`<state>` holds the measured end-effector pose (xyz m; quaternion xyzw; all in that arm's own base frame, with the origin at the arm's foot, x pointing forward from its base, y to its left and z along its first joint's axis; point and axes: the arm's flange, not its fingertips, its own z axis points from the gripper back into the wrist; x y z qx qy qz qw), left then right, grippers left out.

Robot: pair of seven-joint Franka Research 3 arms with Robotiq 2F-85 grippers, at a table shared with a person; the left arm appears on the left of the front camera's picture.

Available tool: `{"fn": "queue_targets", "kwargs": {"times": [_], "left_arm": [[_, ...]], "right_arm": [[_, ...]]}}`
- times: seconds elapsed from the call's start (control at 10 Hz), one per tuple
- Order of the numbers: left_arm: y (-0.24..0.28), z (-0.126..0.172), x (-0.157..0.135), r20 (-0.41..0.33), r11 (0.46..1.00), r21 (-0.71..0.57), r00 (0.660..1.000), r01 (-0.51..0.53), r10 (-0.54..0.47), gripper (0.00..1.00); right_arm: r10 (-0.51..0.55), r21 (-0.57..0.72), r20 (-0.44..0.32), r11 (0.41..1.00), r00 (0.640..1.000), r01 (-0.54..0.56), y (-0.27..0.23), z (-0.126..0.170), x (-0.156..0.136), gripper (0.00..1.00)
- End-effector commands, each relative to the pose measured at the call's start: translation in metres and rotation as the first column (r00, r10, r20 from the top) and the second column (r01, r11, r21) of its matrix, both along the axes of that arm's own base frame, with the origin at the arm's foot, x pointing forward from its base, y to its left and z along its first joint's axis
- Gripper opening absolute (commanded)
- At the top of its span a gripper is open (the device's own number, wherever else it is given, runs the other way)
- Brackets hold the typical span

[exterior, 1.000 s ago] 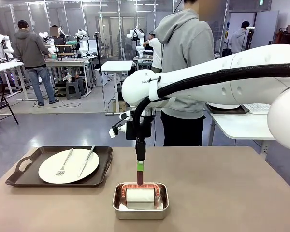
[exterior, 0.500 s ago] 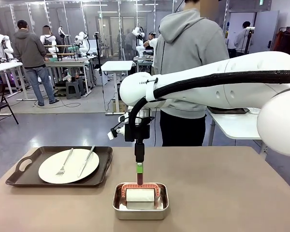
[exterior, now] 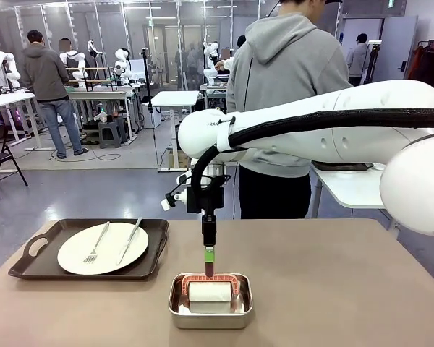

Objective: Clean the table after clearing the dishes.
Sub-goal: When the left (or right) Handle tray is removed, use the left hand (or right hand) to clean the left (or right) side of the table with the Lint Roller.

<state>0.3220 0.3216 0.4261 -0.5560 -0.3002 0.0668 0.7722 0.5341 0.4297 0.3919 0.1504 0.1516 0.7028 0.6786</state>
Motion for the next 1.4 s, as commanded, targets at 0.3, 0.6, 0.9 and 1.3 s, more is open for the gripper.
{"fn": "queue_targets", "kwargs": {"times": [0.3, 0.6, 0.9, 1.3], "left_arm": [[0.001, 0.001, -0.002, 0.008, 1.000, -0.001, 1.000, 0.001, -0.001, 1.00], [0.001, 0.001, -0.002, 0.008, 1.000, -0.001, 1.000, 0.001, -0.001, 1.00], [0.001, 0.001, -0.002, 0.008, 1.000, -0.001, 1.000, 0.001, -0.001, 1.00], [0.001, 0.001, -0.002, 0.008, 1.000, -0.001, 1.000, 0.001, -0.001, 1.00]], "right_arm": [[-0.001, -0.019, -0.011, 1.000, 1.000, 0.001, 0.010, 0.010, 0.005, 0.15], [-0.009, -0.026, 0.010, 1.000, 1.000, 0.010, 0.007, 0.019, 0.001, 0.00], [-0.002, -0.022, 0.009, 1.000, 1.000, 0.002, 0.008, 0.019, 0.003, 0.00], [-0.114, -0.073, 0.151, 0.989, 0.982, 0.126, -0.013, 0.097, -0.022, 0.00]]}}
